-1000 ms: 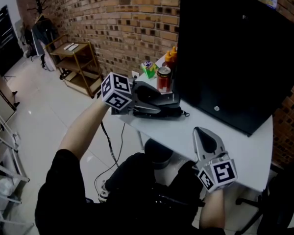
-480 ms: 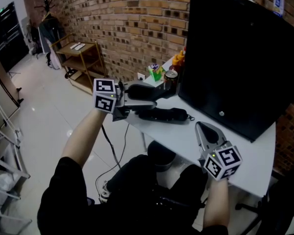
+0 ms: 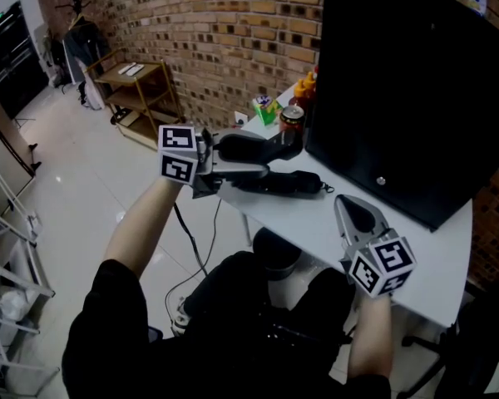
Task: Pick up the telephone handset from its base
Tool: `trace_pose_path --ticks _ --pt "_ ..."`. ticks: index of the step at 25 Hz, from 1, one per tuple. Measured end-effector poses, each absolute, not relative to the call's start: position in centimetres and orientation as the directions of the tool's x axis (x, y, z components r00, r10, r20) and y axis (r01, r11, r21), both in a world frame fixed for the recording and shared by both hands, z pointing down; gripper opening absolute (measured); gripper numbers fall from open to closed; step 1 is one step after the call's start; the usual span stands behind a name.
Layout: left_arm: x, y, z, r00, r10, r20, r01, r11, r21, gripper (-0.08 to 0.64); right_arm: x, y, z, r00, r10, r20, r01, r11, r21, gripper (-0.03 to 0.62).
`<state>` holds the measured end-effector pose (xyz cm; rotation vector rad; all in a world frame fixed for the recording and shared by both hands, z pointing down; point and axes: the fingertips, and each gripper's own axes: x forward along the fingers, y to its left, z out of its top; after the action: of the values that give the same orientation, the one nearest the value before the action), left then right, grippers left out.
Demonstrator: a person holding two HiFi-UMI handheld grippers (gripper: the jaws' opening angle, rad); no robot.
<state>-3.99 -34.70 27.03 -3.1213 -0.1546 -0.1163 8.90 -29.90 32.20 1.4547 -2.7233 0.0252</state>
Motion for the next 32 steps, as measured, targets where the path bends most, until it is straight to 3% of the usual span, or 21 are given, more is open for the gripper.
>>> trace_pose_path --ticks 32 --pt "-6.0 -35.0 25.0 0.998 0.062 0.001 0.062 -0.998 0.0 0.256 8.3 -29.8 31.9 -0.534 -0.844 0.056 -0.839 0.537 0.091 0.009"
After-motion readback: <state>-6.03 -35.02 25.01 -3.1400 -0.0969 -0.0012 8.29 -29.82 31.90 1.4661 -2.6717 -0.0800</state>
